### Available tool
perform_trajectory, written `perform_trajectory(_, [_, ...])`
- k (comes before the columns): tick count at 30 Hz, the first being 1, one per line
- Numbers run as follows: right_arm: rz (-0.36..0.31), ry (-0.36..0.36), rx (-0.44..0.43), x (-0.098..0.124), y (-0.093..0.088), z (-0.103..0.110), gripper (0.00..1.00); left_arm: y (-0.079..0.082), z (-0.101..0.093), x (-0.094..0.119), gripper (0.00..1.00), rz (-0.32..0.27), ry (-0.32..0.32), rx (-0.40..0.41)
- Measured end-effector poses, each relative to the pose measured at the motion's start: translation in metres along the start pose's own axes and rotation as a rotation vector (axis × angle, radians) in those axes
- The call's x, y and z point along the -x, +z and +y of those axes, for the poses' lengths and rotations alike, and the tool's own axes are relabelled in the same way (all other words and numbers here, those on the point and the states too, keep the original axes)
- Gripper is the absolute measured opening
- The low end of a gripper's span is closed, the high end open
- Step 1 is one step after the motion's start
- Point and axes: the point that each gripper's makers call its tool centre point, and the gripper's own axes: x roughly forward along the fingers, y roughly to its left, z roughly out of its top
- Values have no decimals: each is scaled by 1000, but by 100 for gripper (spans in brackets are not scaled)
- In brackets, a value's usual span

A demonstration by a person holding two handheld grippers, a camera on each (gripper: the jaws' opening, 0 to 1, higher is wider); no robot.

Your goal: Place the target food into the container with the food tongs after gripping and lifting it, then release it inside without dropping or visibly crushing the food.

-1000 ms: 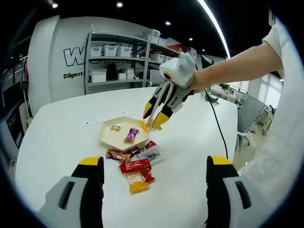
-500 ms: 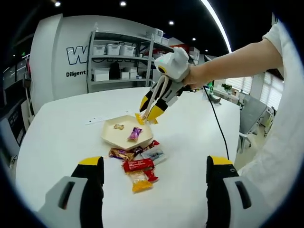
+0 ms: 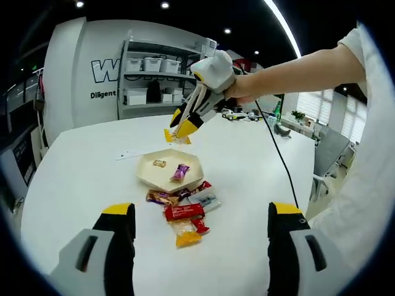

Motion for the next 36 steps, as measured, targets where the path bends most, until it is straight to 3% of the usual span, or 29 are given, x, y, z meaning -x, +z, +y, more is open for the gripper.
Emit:
perform_trajectory(8, [-20, -20, -7, -3, 12, -11, 21, 0, 1, 0, 86, 1, 4, 3])
perform_trajectory(19, [-9, -16, 16, -3, 8, -10, 21, 0, 3, -2, 85, 0, 0, 6])
perform_trajectory(36, [-3, 69, 22, -12, -13, 49, 21, 1, -6, 0, 85, 4, -5, -3])
